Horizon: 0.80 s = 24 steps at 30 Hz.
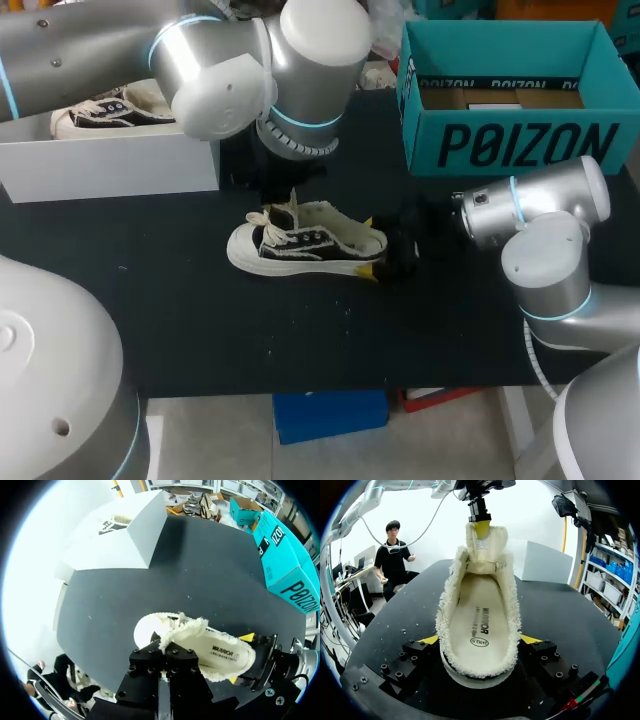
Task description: Take the shoe out of the shoebox, open the shoe tongue, remove and reinsert the insole, then place the shoe into the shoebox
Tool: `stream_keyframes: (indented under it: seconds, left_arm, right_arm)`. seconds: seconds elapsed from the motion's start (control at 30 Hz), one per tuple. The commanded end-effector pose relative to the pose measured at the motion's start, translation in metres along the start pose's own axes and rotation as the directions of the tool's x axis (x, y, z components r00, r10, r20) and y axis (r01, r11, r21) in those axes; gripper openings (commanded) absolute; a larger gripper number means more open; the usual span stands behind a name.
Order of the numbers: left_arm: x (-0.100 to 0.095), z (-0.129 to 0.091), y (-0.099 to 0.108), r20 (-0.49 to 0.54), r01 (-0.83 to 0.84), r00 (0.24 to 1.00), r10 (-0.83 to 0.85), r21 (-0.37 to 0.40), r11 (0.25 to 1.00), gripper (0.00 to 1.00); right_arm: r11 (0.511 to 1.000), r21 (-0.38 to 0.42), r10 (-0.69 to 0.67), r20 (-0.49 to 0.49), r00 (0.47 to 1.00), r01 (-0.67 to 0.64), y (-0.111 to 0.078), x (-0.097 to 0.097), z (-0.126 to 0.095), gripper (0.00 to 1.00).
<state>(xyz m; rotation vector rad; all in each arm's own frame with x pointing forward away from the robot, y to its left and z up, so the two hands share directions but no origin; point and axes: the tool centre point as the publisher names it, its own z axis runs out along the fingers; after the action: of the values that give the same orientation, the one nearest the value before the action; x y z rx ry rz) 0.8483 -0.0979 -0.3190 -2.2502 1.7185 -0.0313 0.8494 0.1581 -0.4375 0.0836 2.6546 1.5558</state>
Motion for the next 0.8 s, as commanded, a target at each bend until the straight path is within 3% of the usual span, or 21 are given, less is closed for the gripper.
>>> stream_keyframes:
  seconds: [0.03,0.13,0.67,0.73,0.8]
  left_arm:
    - [-0.013,0.003,0.0,-0.113,0.022,0.993,-0.021,0.012,1.0,0.0]
    - [-0.018,0.006,-0.002,-0.113,0.057,0.992,-0.051,0.054,0.997,0.0]
    - [-0.025,0.036,0.011,-0.149,0.033,0.989,-0.021,0.076,0.997,0.0]
    - [-0.027,0.039,0.01,-0.155,0.038,0.988,-0.026,0.072,0.997,0.04]
    - [-0.028,0.041,0.01,-0.151,0.041,0.988,-0.03,0.073,0.996,0.21]
  right_arm:
    - [1.0,0.001,0.002,0.001,1.0,-0.002,-0.003,-0.001,0.002,0.0]
    - [1.0,0.001,0.002,0.001,1.0,-0.002,-0.003,-0.001,0.002,0.0]
    - [1.0,0.001,0.002,0.001,1.0,-0.002,-0.003,-0.001,0.002,0.0]
    - [1.0,0.001,0.002,0.001,1.0,-0.002,-0.003,-0.001,0.002,0.0]
    - [1.0,0.001,0.002,0.001,1.0,-0.002,-0.003,-0.001,0.002,0.0]
